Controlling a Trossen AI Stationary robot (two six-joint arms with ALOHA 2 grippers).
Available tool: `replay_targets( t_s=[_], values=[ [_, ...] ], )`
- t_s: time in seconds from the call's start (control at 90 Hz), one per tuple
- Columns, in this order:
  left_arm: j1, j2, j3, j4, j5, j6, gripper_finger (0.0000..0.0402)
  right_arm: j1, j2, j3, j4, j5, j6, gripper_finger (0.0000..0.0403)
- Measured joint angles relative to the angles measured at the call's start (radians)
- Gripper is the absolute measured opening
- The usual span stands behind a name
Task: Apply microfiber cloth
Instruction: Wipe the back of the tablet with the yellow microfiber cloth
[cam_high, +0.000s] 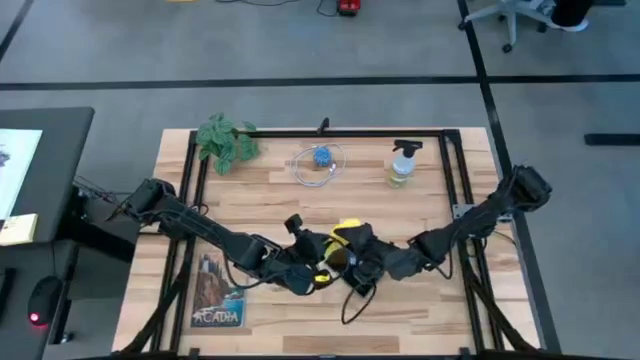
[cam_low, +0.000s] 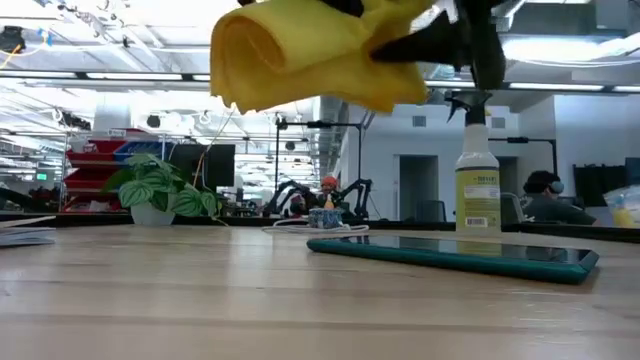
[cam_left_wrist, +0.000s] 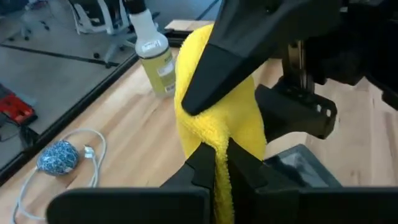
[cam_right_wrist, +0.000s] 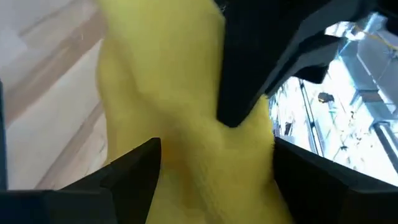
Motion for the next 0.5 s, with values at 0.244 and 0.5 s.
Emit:
replay_targets(
  t_s=[0.244, 0.5],
  values=[
    [0.000, 0.000, 0.000, -0.002, 0.000, 0.000, 0.0000, -0.018, -0.002, 0.000, -0.030, -0.003, 0.100, 0.0182],
    [0.000, 0.000, 0.000, -0.017, -0.019, 0.001, 0.0042, -0.016, -0.002, 0.002, -0.150, -0.007, 0.330, 0.0038]
  ],
)
